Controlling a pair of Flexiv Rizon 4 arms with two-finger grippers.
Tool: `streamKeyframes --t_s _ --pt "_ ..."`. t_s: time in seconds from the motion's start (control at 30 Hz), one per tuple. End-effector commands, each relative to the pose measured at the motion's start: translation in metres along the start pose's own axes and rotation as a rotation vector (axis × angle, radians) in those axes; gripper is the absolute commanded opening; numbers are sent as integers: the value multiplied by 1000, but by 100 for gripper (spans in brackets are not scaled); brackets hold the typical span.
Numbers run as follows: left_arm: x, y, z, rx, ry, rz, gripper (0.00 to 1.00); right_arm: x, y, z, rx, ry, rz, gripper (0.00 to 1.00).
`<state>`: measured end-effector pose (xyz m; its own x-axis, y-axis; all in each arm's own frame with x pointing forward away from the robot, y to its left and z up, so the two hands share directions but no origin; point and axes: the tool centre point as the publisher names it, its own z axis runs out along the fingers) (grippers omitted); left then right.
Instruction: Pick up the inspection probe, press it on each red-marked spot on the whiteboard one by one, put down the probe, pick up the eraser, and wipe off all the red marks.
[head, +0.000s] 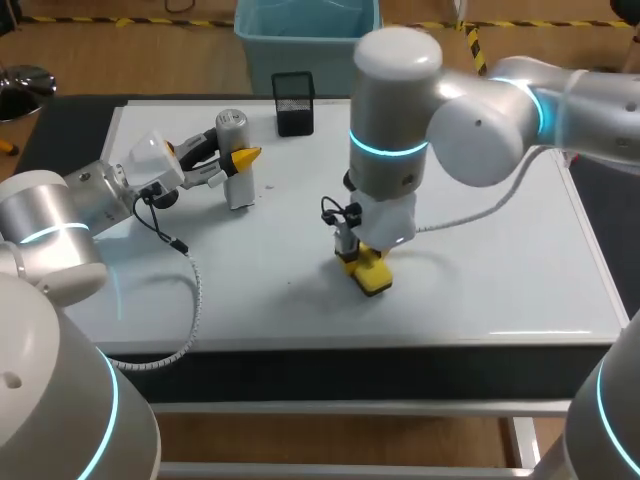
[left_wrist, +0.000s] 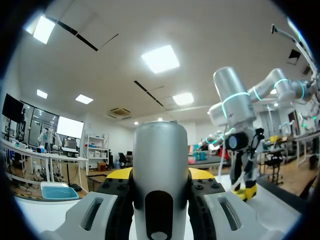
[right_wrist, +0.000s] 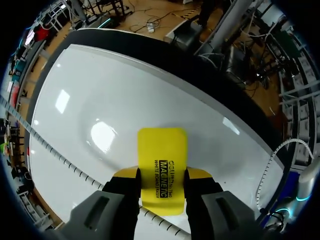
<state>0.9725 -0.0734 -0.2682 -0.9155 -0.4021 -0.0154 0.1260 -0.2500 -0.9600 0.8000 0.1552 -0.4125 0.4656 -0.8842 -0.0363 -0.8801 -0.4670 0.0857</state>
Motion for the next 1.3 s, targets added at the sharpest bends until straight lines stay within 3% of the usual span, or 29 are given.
streamKeyframes --t_s 0.03,0.37,0.67,1.3 --pt "0 -1 0 1 -2 1 0 -3 -9 7 -15 10 -3 0" --pt "0 -1 0 1 -2 1 0 14 -12 23 -46 24 21 0" --pt "0 -1 0 1 -2 1 0 54 -7 28 -63 29 100 0" --pt "0 -1 0 1 -2 1 0 127 1 0 -11 -2 277 0"
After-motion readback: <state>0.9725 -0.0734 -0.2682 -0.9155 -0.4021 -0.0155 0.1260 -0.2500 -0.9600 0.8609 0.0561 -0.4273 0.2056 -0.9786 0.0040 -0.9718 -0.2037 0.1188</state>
